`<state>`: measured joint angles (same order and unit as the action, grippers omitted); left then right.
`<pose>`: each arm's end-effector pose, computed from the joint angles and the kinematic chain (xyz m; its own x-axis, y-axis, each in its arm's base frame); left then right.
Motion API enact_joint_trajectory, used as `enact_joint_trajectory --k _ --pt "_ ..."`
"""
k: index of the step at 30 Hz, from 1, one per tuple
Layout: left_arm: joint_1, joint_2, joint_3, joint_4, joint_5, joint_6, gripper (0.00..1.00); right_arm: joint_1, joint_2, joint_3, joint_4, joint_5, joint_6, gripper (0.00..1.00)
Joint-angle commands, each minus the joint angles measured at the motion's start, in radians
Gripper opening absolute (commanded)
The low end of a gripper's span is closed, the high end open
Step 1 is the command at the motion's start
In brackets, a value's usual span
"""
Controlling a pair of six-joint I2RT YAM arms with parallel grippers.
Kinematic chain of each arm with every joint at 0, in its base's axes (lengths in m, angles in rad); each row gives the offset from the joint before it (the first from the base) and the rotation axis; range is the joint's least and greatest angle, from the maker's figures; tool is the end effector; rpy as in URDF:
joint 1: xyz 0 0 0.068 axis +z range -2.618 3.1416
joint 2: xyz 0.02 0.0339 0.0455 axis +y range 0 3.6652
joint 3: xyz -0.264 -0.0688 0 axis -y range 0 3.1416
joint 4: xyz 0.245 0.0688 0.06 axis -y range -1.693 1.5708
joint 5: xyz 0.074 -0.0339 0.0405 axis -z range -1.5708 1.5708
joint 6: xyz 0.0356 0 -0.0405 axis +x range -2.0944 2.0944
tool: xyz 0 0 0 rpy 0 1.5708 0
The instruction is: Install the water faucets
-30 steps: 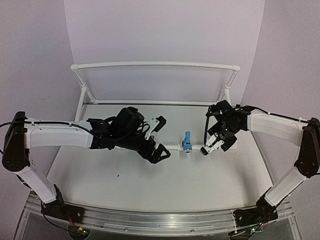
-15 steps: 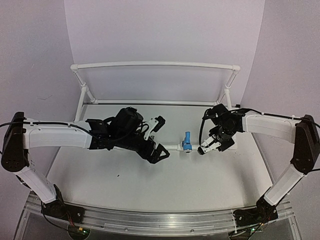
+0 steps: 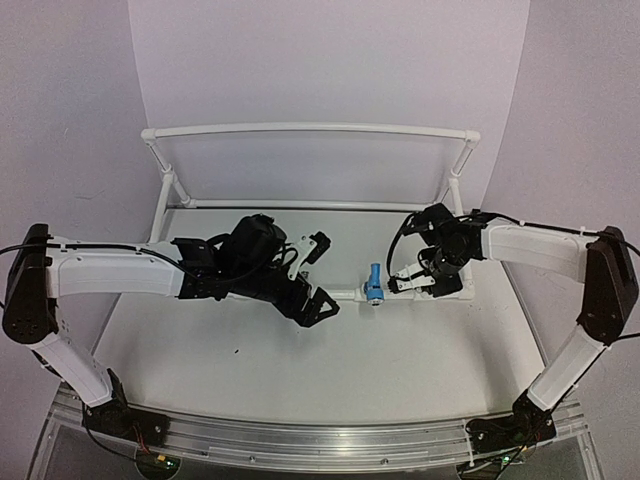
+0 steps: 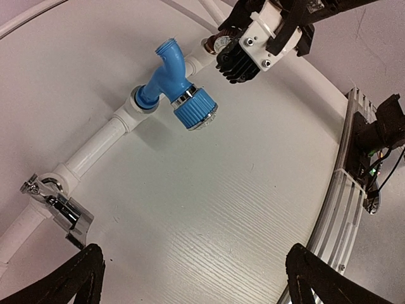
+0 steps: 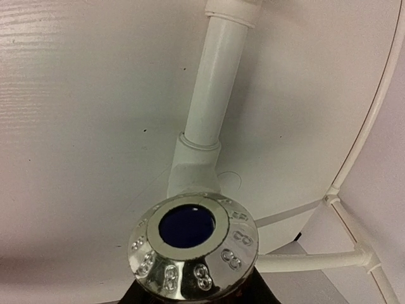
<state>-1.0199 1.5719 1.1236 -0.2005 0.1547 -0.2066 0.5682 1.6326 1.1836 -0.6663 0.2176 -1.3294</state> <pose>0.1807 -0.3046 0.2594 -0.4954 0.4193 -0.7608 0.8220 0.5094 -0.2546 0.2831 0.1716 0.2270 0.2515 -0.9643 0.0831 -0.8415 -0.2603 -0.4735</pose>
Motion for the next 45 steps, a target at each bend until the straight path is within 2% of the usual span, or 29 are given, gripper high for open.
enact_joint_trajectory --k 1,17,27,45 --pt "0.004 -0.024 0.014 0.023 -0.014 0.004 1.00 0.002 0.029 0.035 -0.036 -0.037 0.192 0.31" --pt "0.004 -0.013 0.033 0.012 -0.019 -0.009 1.00 0.002 0.096 0.161 -0.138 -0.066 0.729 0.24" --pt "0.004 -0.033 0.021 0.024 -0.027 -0.024 1.00 0.000 0.103 0.152 -0.170 -0.094 1.014 0.28" --pt "0.004 0.010 0.053 0.018 -0.036 -0.034 1.00 -0.025 0.088 0.187 -0.177 -0.209 1.239 0.30"
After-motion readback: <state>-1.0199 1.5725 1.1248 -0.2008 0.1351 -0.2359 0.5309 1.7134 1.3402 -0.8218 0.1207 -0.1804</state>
